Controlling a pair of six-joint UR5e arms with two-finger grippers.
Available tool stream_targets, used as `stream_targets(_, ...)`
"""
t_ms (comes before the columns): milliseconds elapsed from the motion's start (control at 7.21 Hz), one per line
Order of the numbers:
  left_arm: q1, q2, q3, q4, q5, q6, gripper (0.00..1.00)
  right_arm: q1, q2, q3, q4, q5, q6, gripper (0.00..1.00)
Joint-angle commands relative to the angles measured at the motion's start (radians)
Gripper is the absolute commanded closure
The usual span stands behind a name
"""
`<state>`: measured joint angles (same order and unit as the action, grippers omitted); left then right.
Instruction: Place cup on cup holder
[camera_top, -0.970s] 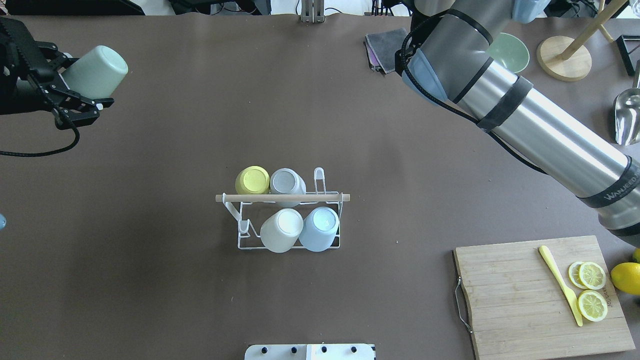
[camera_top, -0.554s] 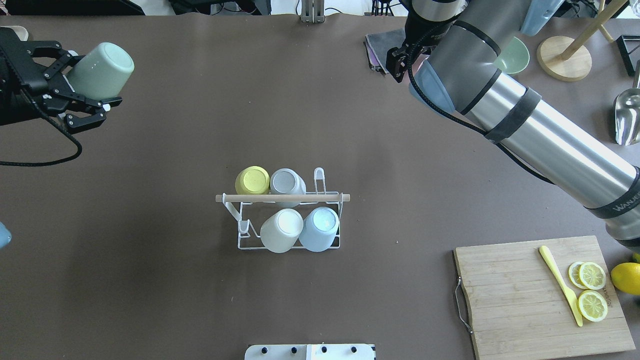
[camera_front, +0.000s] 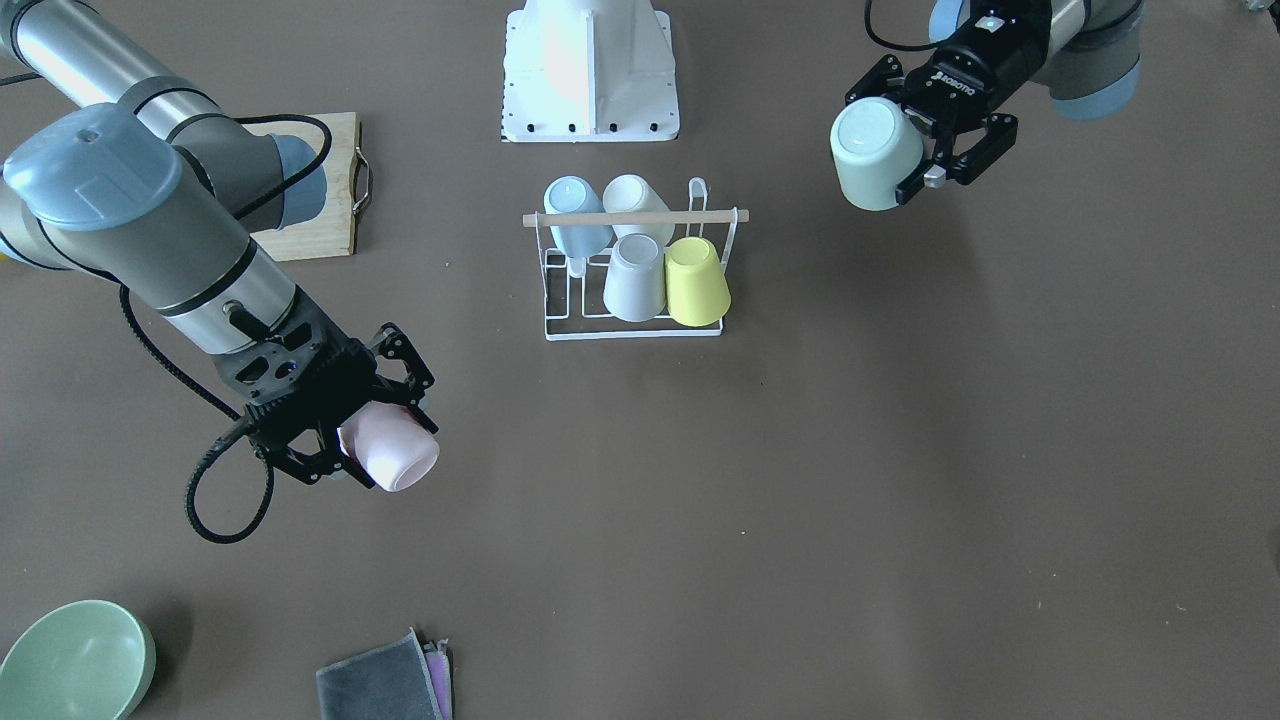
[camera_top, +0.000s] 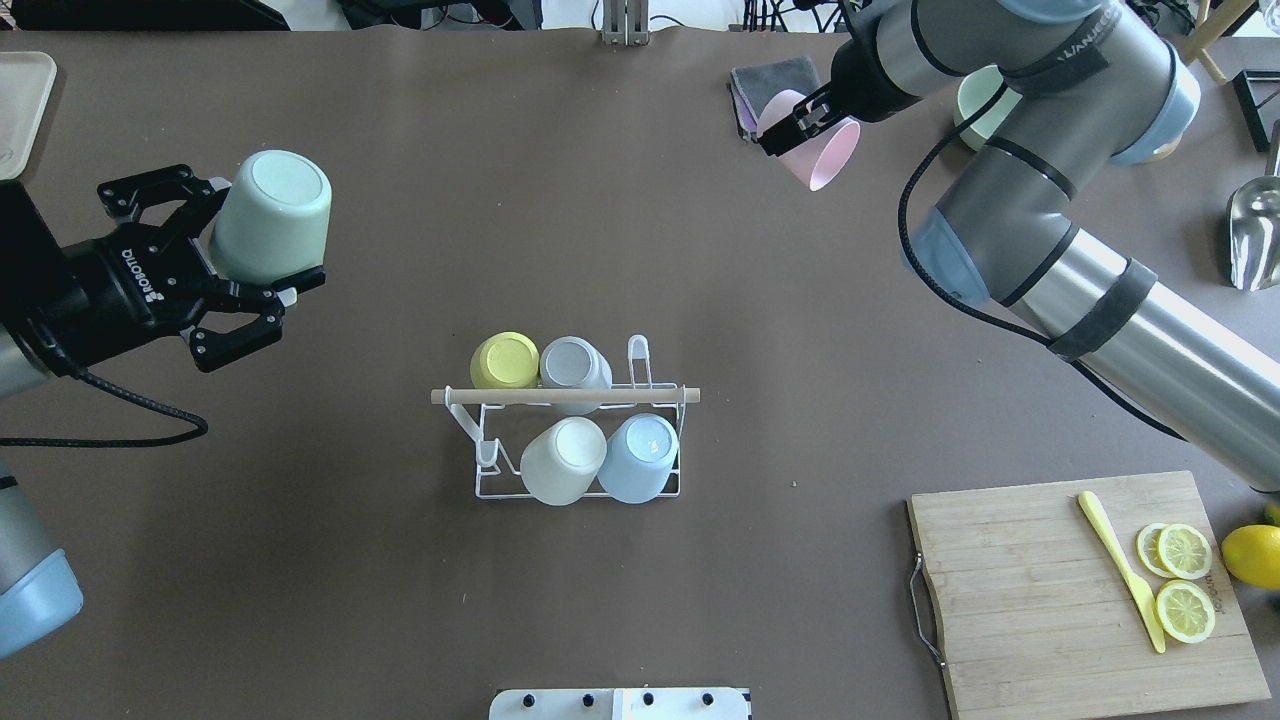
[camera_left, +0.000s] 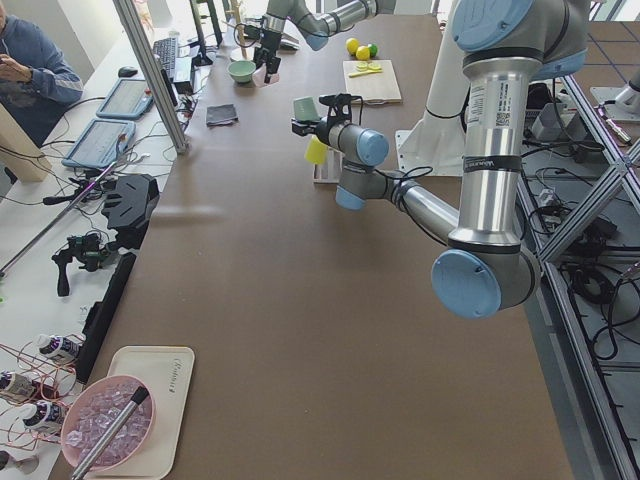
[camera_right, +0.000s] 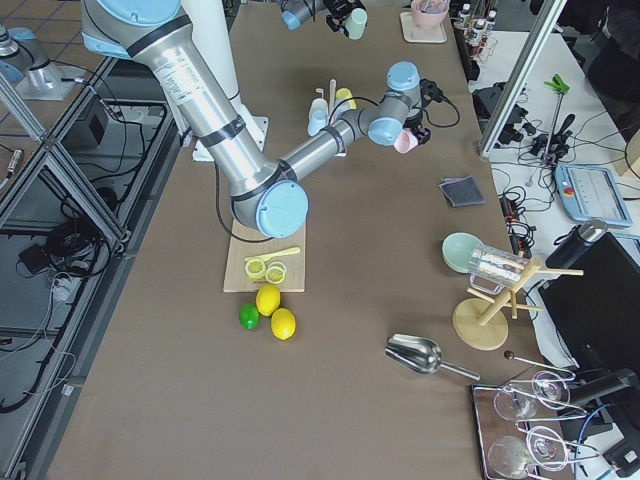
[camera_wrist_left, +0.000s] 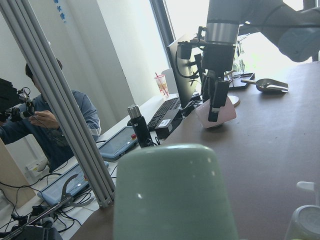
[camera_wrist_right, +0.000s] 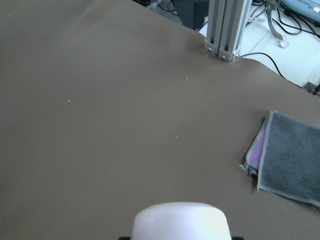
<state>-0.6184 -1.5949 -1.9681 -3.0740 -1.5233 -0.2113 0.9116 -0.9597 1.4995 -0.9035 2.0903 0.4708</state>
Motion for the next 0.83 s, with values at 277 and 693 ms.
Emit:
stream_targets(277, 0.164, -0.079, 0.086, -0.193, 0.136, -0.031, 0.19, -0.082, -0.024, -0.01, 0.415, -0.141, 0.101, 1.0)
stream_targets(693, 0.245, -0.112, 0.187, -0.321, 0.19, -0.023, 0.19, -0.164, -0.068, -0.088, 0.745, -0.206, 0.178, 1.0)
